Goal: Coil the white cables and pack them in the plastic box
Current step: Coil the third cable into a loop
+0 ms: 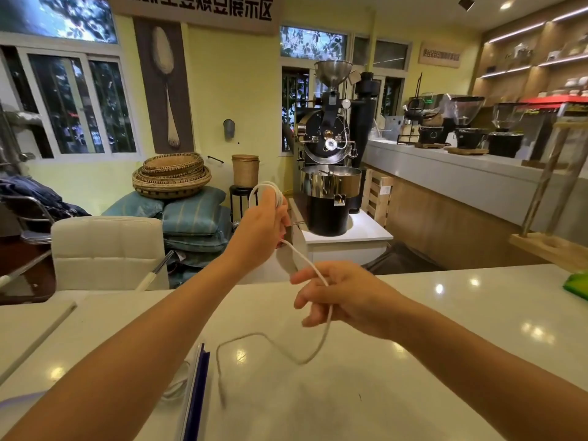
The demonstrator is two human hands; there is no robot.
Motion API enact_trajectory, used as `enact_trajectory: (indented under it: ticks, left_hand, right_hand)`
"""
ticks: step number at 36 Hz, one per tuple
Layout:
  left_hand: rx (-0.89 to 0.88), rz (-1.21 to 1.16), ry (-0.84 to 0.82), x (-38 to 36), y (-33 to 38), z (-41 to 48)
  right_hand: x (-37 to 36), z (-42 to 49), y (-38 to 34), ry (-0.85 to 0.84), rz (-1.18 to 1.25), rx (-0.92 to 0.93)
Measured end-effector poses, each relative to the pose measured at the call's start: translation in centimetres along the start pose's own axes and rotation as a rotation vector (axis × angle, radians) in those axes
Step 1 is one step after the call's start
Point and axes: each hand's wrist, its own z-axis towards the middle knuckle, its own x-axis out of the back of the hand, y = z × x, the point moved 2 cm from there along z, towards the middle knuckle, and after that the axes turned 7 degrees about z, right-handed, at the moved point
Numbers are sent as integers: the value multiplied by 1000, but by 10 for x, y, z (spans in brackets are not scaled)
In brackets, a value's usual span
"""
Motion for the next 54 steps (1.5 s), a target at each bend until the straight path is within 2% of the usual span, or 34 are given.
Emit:
enact_trajectory:
  ticks: [2, 4, 9, 10, 13, 19, 22, 25, 30, 33, 35, 38, 41, 44, 48, 54]
  left_hand:
    - [18, 48, -21, 0, -7, -3]
    - [13, 105, -57, -2, -10, -6]
    - [86, 233, -175, -9, -14, -10]
    - [137, 185, -196, -10, -14, -11]
    - [228, -159, -289, -13, -7, -20]
    - [194, -518, -473, -10, 24, -41]
    - [172, -690, -538, -2, 42, -47]
    - [181, -848, -589, 6, 58, -49]
    - [168, -1088, -645, 16, 77, -49]
    - [161, -1197, -604, 20, 86, -47]
    - [163, -1173, -522, 21, 86, -42]
    - [185, -1023, -390, 18, 78, -33]
    - [214, -849, -247, 15, 63, -25]
    - [165, -618, -149, 15, 50, -19]
    - [117, -383, -106, 17, 33, -18]
    - [52, -104, -173, 8, 18, -24]
  right_hand:
    - [6, -7, -10, -10, 88, -11]
    - [12, -11, -20, -6, 74, -6]
    - [23, -18, -53, 84, -244, 134]
    - [25, -20, -61, 127, -316, 187]
    - [36, -21, -83, 260, -470, 365]
    - [60, -11, -111, 455, -652, 582]
    - [72, -5, -113, 508, -569, 634]
    - [82, 6, -100, 548, -412, 606]
    - [78, 28, -58, 498, -150, 442]
    - [59, 42, -27, 422, -39, 312]
    - [40, 46, -6, 397, -18, 241]
    - [13, 47, 20, 299, 16, 234]
    - [-10, 46, 38, 193, -137, 241]
    - [-24, 40, 41, 206, -322, 313]
    - [-23, 28, 31, 258, -501, 399]
    - [-29, 16, 12, 198, -673, 408]
